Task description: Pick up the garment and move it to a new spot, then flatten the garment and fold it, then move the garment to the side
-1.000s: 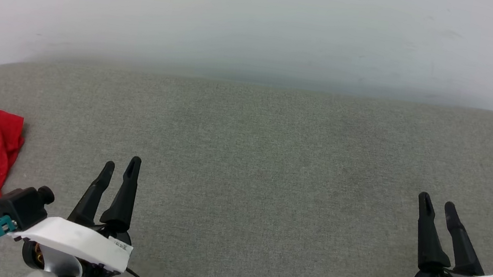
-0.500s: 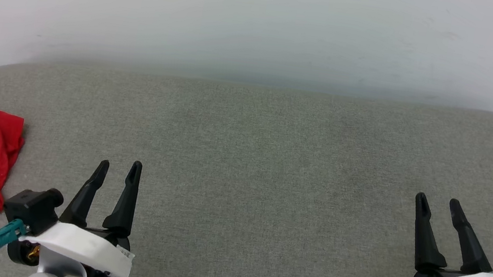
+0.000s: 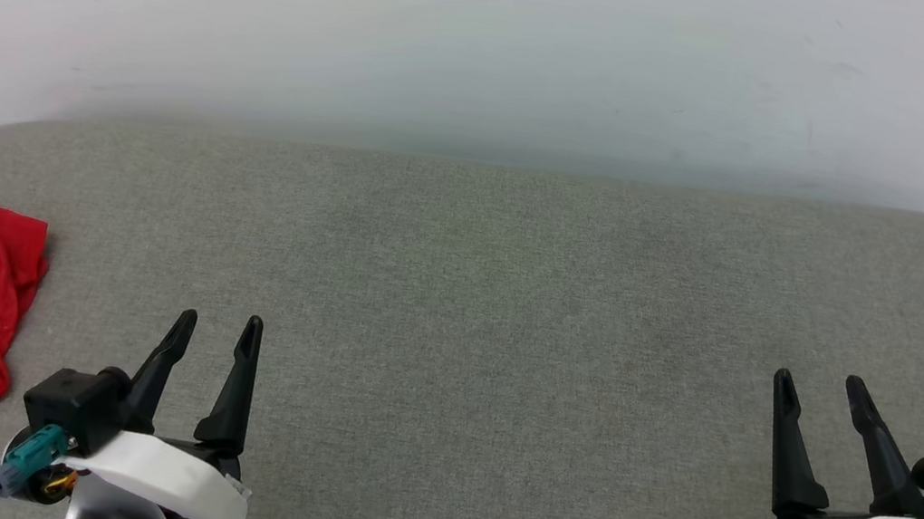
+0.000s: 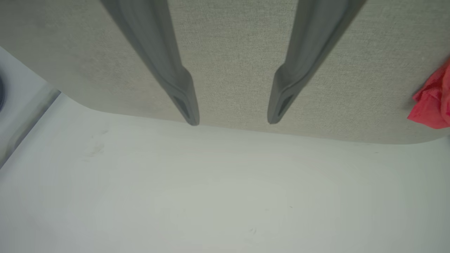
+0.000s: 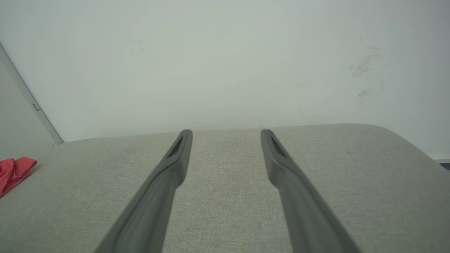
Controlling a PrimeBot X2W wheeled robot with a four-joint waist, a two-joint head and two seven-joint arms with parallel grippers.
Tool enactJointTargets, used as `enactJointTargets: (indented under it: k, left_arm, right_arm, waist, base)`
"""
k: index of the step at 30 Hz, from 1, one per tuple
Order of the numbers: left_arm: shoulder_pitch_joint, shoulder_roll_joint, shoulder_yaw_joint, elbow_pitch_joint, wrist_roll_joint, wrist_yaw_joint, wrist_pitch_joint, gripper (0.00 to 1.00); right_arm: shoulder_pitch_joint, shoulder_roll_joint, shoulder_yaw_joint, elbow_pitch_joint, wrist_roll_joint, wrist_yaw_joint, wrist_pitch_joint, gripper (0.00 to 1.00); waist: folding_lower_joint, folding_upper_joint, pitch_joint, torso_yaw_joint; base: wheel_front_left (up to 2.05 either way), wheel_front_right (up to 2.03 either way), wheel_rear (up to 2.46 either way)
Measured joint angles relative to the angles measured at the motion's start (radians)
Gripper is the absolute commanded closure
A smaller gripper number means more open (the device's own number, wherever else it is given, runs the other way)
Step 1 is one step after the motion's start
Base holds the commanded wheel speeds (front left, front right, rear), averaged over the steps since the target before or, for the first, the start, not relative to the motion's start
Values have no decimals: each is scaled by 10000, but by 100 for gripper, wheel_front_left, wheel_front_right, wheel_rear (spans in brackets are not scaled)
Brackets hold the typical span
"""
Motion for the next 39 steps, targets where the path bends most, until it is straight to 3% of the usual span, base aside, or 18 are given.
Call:
enactJointTargets:
  k: [39]
  left_arm:
    - [-13,-151,84,560,2132,-52,-715,0]
  right_arm:
    - [135,46,-130,-25,-1593,0,-382,0]
  waist:
    - [-1,0,31,142]
  base:
    - [0,0,0]
